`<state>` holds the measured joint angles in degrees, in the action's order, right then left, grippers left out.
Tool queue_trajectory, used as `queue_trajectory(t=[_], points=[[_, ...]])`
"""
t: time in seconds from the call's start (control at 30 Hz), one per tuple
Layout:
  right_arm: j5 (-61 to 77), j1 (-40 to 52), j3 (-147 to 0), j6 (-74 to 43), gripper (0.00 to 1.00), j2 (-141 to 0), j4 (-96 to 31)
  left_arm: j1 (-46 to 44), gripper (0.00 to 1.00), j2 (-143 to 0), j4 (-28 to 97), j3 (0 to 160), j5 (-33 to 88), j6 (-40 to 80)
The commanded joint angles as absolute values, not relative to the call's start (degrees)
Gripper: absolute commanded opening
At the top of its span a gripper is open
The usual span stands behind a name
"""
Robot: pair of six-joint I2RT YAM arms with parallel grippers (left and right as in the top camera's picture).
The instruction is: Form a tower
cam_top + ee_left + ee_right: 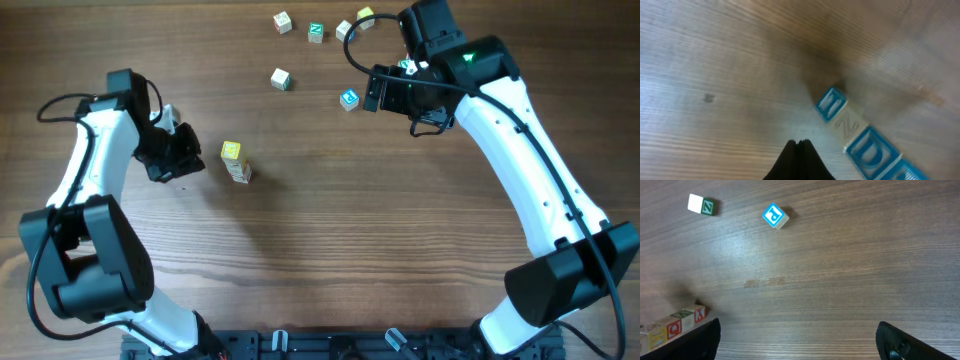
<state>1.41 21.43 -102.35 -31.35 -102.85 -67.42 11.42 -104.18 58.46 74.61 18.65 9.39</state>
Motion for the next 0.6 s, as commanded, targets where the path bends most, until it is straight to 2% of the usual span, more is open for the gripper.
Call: queue_trajectory(t=[0.0,0.27,0.57], points=[[0.58,21.26,-101.91,-30.13,1.00,-102.76,-67.55,11.46,0.04,-104.38,53.69,71.40,21.08,9.67],[0.58,21.26,-101.91,-30.06,1.00,-102.76,-67.53,10.59,0.04,-104.38,44.99,65.01,26.09,9.93],[0.58,21.26,-101.91,-30.00,1.00,-102.76,-67.55,10.66,0.04,-104.38,45.19,64.82,26.57,26.50]])
